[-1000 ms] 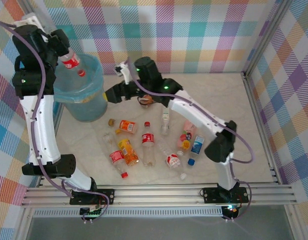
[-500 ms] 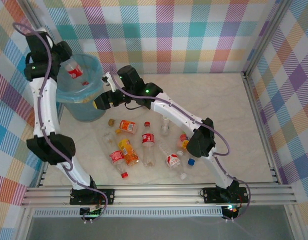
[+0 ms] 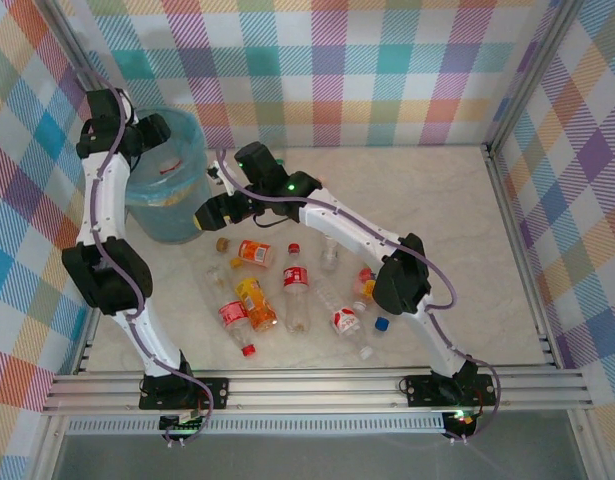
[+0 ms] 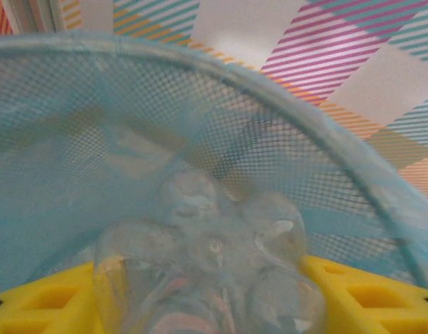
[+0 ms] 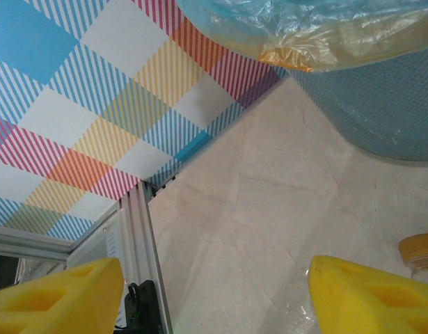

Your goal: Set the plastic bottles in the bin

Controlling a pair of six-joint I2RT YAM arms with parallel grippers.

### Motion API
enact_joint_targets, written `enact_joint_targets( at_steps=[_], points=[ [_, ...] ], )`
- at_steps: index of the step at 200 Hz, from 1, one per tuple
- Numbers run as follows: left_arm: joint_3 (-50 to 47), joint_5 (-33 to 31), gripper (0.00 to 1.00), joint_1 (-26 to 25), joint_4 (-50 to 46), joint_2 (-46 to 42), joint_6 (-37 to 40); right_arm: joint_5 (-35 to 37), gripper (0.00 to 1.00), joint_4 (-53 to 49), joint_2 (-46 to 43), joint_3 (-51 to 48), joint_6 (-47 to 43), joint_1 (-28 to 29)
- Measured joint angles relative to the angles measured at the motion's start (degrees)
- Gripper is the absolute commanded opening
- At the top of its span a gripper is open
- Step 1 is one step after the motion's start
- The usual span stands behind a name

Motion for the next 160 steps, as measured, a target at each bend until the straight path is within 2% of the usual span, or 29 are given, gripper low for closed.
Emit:
enact_joint_targets(
  at_steps=[13,30,124,160],
  points=[
    [0.0,0.2,0.79,0.0,0.0,1.0,0.5,0.2,0.71,-0.1,0.0,0.0,-0.2,0.0],
    [0.0,0.2,0.83,0.0,-0.1,1.8,0.7,0.2,0.71,-0.1,0.0,0.0,-0.3,-0.1],
    [5.2,0.0,0.83,0.0,-1.7,1.7,1.1,0.9,0.71,-1.3,-0.1,0.5,-1.2,-0.3],
    [5.3,-0.2,0.83,0.0,-3.5,-1.4,1.1,3.0,0.72,-4.6,-2.3,0.5,-1.6,-0.3]
  ],
)
